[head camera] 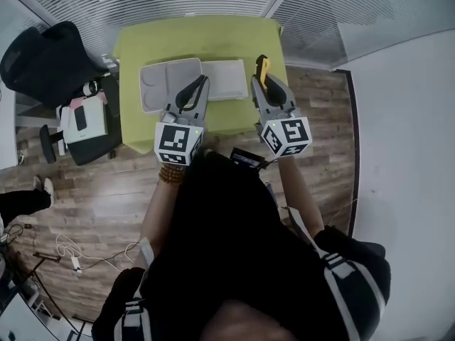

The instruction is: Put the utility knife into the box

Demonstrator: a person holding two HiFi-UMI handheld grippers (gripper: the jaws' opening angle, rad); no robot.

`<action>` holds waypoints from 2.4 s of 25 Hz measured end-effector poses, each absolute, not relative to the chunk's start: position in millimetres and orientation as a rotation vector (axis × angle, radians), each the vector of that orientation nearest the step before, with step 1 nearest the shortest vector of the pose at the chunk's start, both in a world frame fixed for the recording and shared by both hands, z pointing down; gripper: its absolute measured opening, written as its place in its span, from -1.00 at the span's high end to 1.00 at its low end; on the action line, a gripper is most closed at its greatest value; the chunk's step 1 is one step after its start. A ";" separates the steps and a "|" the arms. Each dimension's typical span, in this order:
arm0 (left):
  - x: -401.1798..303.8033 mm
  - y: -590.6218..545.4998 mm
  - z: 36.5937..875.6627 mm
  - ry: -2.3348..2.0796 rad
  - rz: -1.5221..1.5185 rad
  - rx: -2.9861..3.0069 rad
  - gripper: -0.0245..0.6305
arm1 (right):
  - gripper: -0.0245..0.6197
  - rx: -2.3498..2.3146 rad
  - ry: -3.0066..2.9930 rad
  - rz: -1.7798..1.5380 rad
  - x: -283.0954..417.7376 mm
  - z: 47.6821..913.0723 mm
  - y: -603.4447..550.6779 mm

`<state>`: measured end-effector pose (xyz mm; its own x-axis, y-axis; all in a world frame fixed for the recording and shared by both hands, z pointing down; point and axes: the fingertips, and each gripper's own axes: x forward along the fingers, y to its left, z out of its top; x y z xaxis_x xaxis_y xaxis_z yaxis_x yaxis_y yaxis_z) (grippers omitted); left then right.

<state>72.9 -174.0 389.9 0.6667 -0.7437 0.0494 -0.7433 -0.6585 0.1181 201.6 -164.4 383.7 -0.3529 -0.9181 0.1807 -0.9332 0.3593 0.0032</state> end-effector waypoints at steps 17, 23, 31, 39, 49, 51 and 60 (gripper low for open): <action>72.0 -213.1 394.7 -1.211 -0.091 2.766 0.85 | 0.71 1.684 -2.445 0.055 207.4 384.3 -199.7; 77.4 -212.8 395.9 -1.199 -0.068 2.782 0.85 | 0.71 1.657 -2.454 0.034 209.7 382.5 -210.6; 56.7 -222.4 398.6 -1.259 -0.056 2.774 0.85 | 0.71 1.610 -2.468 -0.021 201.0 381.3 -225.3; 40.0 -228.8 398.2 -1.307 -0.072 2.776 0.85 | 0.71 1.536 -2.477 -0.071 186.7 390.8 -244.2; 20.8 -232.1 402.3 -1.356 -0.068 2.753 0.85 | 0.71 1.467 -2.478 -0.072 173.0 415.3 -261.2; 18.8 -232.4 404.1 -1.360 -0.066 2.749 0.85 | 0.71 1.448 -2.471 -0.073 171.7 421.3 -263.8; 19.9 -235.2 408.6 -1.356 -0.061 2.734 0.85 | 0.71 1.408 -2.427 -0.081 171.0 450.5 -270.5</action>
